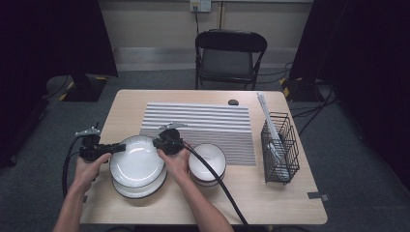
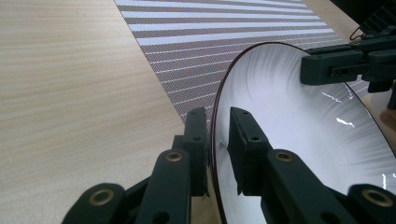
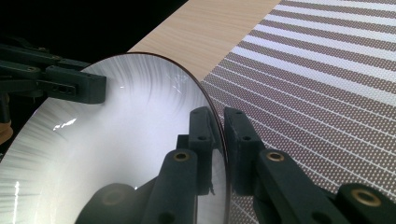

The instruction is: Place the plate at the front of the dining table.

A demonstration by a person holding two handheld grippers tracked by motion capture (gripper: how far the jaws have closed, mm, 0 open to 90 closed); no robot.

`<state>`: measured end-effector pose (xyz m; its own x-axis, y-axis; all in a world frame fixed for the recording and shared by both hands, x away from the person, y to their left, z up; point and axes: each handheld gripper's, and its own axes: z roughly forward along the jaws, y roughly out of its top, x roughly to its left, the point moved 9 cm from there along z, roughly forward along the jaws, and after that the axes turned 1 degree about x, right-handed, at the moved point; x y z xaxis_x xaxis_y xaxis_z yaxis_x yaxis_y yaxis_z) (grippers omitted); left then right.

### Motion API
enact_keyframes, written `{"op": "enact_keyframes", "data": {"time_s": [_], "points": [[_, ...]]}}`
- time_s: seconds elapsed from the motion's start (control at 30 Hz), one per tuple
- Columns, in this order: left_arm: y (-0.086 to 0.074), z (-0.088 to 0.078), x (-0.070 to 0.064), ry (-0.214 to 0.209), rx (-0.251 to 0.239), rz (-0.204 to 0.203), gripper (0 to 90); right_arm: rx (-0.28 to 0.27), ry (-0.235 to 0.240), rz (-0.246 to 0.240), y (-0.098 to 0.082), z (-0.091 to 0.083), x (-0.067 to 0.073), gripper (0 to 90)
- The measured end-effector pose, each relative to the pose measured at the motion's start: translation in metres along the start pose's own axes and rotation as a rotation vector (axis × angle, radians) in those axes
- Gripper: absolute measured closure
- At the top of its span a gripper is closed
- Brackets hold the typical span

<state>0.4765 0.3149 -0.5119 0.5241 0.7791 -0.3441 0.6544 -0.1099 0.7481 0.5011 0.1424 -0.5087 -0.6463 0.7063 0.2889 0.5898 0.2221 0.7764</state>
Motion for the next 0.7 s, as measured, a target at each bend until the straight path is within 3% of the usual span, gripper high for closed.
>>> {"op": "enact_keyframes", "data": {"time_s": [0.27, 0.4, 0.7], "points": [[0.001, 0.0, 0.0, 0.001, -0.003, 0.008, 81.6, -0.002, -0.006, 0.019, -0.001, 0.0, 0.0, 81.2], [0.001, 0.0, 0.001, -0.003, -0.005, 0.002, 82.0, 0.018, -0.011, 0.037, -0.005, 0.001, -0.002, 74.8], [0.002, -0.001, 0.001, -0.007, -0.007, 0.003, 82.3, 0.026, 0.023, 0.064, -0.012, 0.003, 0.003, 73.2]]}}
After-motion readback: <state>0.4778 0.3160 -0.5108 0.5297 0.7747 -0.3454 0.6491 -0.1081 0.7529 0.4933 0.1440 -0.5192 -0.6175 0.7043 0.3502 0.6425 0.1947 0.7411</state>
